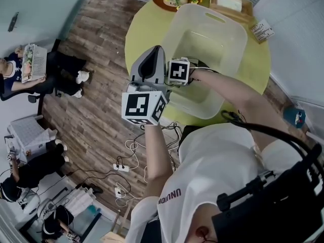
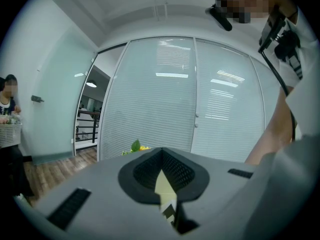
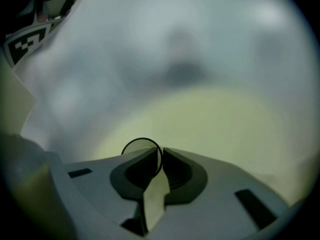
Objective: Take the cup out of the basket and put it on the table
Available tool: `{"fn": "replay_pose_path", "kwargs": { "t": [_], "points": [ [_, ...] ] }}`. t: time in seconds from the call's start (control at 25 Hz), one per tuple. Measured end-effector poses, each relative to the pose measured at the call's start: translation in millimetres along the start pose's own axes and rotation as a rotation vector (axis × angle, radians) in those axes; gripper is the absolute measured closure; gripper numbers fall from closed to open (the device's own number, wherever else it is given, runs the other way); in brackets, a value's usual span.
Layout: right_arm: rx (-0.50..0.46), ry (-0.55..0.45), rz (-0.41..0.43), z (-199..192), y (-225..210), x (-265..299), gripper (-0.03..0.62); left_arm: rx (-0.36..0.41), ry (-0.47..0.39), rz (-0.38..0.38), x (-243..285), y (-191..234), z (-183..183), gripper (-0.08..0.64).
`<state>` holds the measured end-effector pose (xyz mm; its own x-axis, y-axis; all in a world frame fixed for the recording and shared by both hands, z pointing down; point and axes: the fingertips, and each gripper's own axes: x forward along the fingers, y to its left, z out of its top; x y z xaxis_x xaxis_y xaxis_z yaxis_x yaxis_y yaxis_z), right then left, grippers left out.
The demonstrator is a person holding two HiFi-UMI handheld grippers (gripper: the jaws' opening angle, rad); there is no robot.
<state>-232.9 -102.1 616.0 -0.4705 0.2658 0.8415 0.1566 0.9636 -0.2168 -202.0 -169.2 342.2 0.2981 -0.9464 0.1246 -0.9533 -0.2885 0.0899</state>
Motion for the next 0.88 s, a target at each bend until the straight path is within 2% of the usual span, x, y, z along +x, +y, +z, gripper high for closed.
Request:
{"fn": "replay_pose_path", "kwargs": {
  "t": [0.4, 0.72, 0.88],
  "points": [
    [-0.058, -0.037, -0.048, 15, -8, -25, 0.545, 0.0, -0.009, 0.023, -1, 0, 3, 0.548],
    [0.023, -0.093, -0.041, 19, -11, -41, 0.546, 0.007, -0.013, 0.023, 1, -4, 5, 0.548],
    [0.033, -0.111, -0.062, 22, -15, -52, 0.546, 0.006, -0.021, 0.033, -1, -2, 7, 0.548]
  ]
}}
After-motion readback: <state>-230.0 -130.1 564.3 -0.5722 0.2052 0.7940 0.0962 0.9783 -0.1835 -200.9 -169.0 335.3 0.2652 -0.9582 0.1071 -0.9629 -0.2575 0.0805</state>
